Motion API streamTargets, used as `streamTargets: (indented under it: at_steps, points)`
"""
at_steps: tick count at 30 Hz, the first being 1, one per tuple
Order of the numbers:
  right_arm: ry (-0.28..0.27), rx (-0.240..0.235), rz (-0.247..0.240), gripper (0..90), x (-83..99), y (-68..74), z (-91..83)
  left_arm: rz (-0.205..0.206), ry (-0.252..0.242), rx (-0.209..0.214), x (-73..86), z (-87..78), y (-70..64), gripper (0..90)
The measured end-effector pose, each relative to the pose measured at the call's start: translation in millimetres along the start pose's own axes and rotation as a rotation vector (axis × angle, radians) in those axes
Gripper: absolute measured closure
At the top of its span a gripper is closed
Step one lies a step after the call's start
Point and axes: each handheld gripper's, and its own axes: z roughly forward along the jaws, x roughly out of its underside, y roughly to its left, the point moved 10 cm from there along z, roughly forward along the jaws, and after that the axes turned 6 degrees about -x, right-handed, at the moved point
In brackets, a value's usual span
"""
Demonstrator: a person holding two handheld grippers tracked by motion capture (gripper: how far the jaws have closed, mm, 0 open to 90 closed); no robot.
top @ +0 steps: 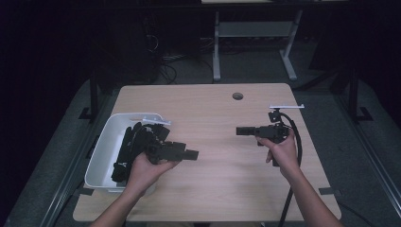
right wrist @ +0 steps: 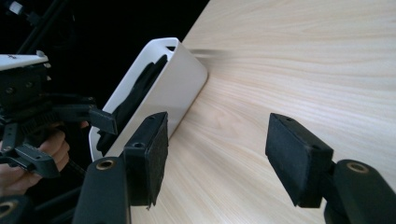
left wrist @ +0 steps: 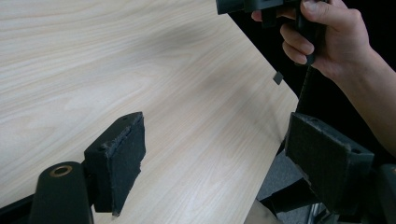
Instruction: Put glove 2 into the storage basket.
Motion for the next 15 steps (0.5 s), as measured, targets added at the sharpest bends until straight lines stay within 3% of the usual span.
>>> streamTargets:
  at_steps: [15]
  points:
    - [-0.021, 0.007, 0.036, 38.6, 18.3, -18.0, -20.4, 0.006, 0.014, 0.021, 6.3, 13.9, -8.1, 20.1]
